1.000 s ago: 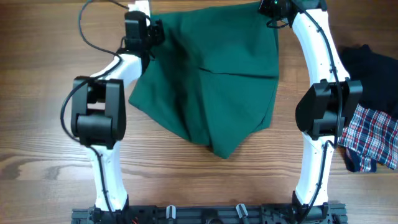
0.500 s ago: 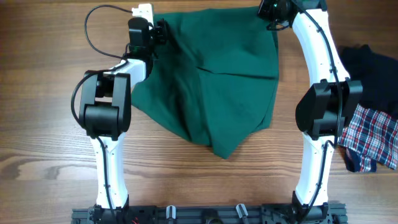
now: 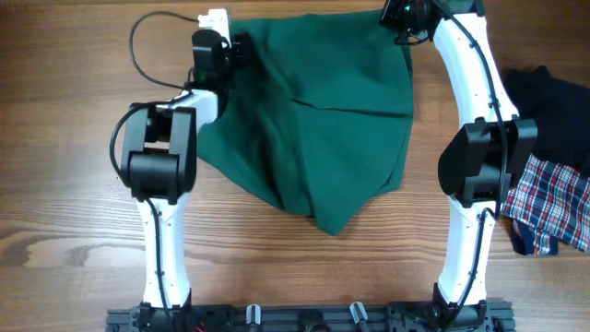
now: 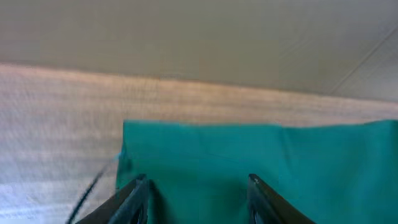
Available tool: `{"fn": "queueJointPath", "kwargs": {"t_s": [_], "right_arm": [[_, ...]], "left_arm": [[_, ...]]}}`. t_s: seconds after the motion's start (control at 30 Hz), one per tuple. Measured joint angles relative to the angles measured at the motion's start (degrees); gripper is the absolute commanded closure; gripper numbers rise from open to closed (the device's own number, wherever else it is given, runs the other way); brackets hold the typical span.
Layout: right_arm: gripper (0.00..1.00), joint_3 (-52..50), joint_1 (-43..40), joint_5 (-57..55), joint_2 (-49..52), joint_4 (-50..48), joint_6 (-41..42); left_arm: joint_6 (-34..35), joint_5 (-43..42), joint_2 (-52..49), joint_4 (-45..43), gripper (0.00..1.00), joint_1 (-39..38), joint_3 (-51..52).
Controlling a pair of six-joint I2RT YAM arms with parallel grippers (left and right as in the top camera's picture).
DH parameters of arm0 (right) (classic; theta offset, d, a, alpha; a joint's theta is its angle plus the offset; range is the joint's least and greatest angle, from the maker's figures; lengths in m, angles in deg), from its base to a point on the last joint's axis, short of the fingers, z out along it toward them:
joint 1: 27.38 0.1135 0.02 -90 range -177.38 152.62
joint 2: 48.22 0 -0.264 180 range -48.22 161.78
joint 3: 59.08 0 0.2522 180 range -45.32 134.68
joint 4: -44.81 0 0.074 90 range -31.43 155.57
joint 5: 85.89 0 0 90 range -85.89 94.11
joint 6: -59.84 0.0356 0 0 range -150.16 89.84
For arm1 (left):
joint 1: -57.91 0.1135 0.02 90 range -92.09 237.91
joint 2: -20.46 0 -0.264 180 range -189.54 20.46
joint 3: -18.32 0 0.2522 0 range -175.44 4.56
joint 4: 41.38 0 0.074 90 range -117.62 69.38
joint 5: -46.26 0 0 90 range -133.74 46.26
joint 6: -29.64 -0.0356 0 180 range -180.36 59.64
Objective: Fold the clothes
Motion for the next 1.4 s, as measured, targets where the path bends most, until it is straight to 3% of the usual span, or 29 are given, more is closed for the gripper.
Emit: {"fn": "queueJointPath", "kwargs": {"t_s": [0.33,0.67,0.7,0.83,0.87,1.17,1.4], "right_arm": [[0.96,0.0,0.0,1.1,0.0,0.2,0.0],[0.96,0.0,0.0,1.5,0.0,0.2,0.0],[0.96,0.0,0.0,1.5,0.0,0.2,0.0],[0.96,0.0,0.0,1.5,0.0,0.2,0.0],[0.96,0.0,0.0,1.5,0.0,0.2,0.0],[0.96,0.0,0.0,1.5,0.0,0.2,0.0],[0.96,0.0,0.0,6.4,0.0,0.2,-0.5]], "left_arm": [[0.9,0.0,-1.9,-4.0,0.47,0.0,-0.6],[0.9,-1.5,-1.9,-0.9,0.49,0.0,-3.3],[0.9,-1.5,-1.9,-0.8,0.53,0.0,-3.3],[1.3,-1.5,-2.8,-0.8,0.91,0.0,-3.3],[1.1,-1.5,-3.4,-0.8,0.96,0.0,-3.3],[2.3,-1.5,-4.3,0.2,0.96,0.1,-3.7],[2.6,-3.8,2.2,8.1,0.96,0.1,-3.8]]}}
